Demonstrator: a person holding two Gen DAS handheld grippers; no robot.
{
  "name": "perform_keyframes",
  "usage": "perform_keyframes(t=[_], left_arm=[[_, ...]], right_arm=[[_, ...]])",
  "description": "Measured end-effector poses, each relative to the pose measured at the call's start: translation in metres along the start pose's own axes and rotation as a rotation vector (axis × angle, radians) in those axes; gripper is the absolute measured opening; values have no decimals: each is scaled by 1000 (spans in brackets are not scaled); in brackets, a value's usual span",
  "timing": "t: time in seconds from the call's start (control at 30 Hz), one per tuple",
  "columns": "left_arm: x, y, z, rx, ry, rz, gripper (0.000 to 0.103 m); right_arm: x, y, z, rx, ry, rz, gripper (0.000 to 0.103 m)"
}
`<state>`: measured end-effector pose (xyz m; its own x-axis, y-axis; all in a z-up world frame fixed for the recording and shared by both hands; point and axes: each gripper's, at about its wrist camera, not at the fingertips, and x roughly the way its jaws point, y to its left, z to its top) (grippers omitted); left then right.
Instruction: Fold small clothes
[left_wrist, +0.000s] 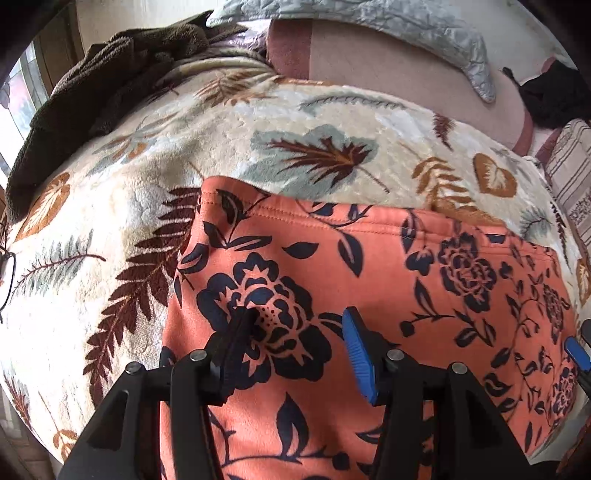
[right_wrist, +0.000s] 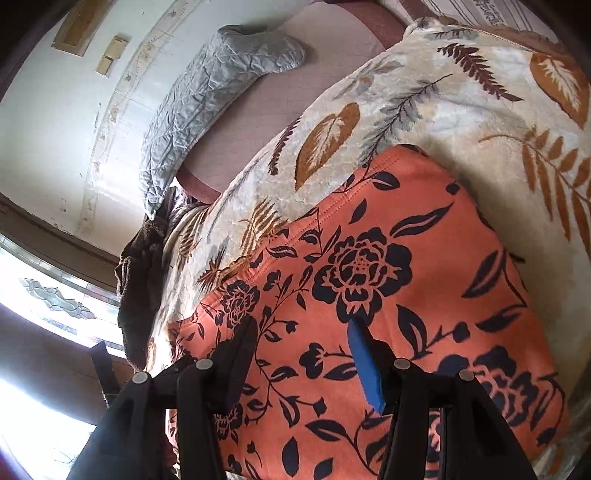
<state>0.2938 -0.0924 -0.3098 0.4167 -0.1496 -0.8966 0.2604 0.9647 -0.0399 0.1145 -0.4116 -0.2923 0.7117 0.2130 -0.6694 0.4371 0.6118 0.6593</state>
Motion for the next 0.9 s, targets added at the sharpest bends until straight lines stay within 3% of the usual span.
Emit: perform_keyframes(t=[0.17, 0.37, 0.53, 0.67, 0.7, 0.77, 0.9], left_arm=[[-3, 1, 2, 4, -24, -14, 57], [-43, 17, -22, -37, -90, -36, 57], [-68, 33, -60, -52, -111, 3, 61], [-54, 39, -87, -22, -55, 43, 69], [-51, 38, -89, -7, -59, 59, 75], [-51, 39, -89, -4, -64, 67, 76], [-69, 36, -87, 3, -155, 30, 76]], right_arm=[[37, -15, -2, 38, 86, -69, 54], [4, -15, -15, 9, 42, -43, 54], [-34, -12, -35, -30, -18, 1, 56], [-34, -27, -57, -5, 35, -59, 56], [-30, -33, -61, 14, 58, -74, 54], [-32, -36, -64, 26, 49, -67, 54], [-41, -28, -64, -5, 23, -84, 54]])
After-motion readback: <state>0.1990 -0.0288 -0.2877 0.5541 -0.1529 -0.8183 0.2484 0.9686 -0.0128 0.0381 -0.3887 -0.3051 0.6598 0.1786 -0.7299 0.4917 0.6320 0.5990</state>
